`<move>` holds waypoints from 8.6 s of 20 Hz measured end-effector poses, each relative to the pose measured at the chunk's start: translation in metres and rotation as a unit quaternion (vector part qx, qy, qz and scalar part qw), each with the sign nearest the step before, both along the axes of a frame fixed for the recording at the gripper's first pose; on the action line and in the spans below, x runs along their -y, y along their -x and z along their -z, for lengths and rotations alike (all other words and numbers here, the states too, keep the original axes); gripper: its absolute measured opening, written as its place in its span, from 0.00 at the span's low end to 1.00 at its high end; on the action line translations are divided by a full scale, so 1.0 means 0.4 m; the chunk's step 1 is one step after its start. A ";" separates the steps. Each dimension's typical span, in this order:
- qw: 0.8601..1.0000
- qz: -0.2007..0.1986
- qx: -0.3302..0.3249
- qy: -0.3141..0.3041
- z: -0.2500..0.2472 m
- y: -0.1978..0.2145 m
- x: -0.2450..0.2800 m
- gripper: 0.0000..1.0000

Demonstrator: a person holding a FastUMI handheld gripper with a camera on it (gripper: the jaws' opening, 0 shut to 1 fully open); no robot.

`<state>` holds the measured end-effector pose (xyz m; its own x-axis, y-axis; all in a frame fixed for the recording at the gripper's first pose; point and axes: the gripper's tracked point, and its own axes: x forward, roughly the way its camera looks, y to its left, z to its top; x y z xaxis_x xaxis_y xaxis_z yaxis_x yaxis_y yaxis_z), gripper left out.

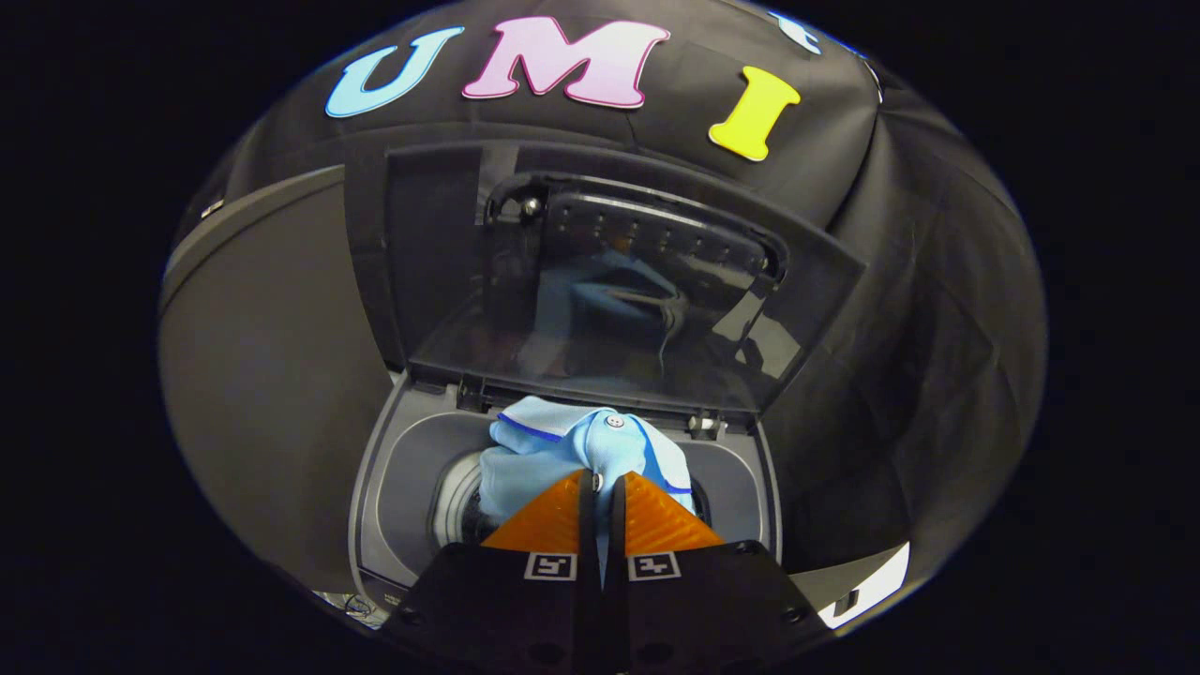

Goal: Put the clothes into the washing machine and then close the washing machine lid.

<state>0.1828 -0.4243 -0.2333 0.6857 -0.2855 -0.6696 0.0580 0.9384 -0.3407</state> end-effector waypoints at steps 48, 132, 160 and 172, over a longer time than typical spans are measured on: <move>0.995 0.032 -0.075 -0.063 0.136 0.011 0.053 0.98; 0.993 0.042 0.054 -0.097 -0.069 0.037 0.071 0.99; 0.942 -0.087 0.315 -0.077 -0.674 0.103 -0.103 0.98; 0.921 -0.126 0.356 -0.093 -0.786 0.148 -0.175 0.98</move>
<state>0.1235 -0.3545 0.0812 0.9988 0.0167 -0.0462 -0.0227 0.9908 -0.1332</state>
